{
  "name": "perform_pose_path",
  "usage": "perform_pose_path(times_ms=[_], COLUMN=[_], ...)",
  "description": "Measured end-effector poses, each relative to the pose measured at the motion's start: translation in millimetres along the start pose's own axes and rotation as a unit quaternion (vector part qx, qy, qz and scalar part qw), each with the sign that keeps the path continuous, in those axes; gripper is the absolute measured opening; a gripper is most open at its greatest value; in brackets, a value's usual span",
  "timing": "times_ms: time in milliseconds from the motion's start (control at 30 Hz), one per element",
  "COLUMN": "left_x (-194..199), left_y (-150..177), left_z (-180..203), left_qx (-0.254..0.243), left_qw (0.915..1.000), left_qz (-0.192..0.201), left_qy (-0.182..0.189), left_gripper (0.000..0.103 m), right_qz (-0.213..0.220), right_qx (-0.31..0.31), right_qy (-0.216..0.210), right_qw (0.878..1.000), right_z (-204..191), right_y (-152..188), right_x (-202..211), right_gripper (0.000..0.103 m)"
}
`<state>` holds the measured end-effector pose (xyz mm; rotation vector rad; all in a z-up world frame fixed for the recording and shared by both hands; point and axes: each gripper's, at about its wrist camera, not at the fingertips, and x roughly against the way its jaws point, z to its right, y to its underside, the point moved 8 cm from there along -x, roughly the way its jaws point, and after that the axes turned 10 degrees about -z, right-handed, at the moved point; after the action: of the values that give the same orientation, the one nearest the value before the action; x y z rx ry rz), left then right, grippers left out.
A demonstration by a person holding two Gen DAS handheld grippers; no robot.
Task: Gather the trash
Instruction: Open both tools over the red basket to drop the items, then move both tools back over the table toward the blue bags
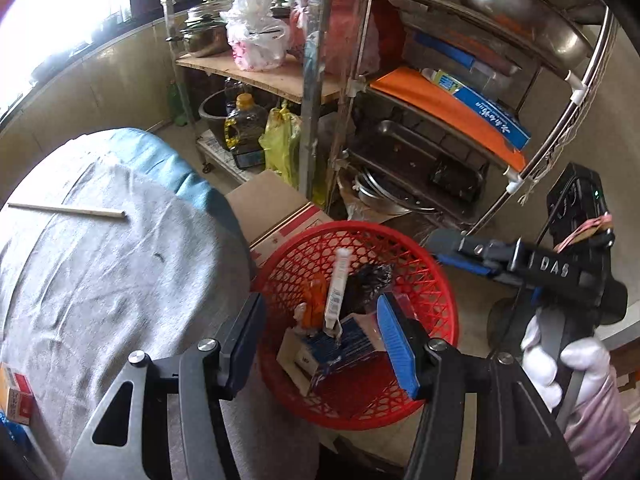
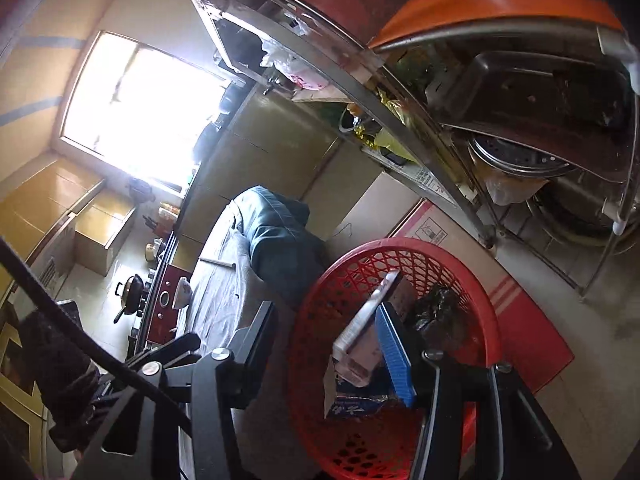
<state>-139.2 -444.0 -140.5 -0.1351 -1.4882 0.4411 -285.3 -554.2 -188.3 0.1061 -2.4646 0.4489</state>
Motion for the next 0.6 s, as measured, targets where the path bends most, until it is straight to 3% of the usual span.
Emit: perform_pose_path(times_ms=[300, 600], left_x=[29.9, 77.2], left_y=[35.3, 85.1], left_z=[-39.4, -77.1], left_qx=[0.052, 0.098], left_qw=[0.9985, 0.9932], left_qz=[0.012, 0.05], left_qy=[-0.012, -0.039], left_gripper=[0.064, 0.067], right_qz=[0.006, -0.003], right_qx=[0.013, 0.063], right_qy=[-0.002, -0.006], right_qw=[1.0, 0.998], right_z=[-19.5, -73.2], right_y=[1.2, 21.6], right_x=[0.1, -8.6], right_gripper=[0.055, 0.055])
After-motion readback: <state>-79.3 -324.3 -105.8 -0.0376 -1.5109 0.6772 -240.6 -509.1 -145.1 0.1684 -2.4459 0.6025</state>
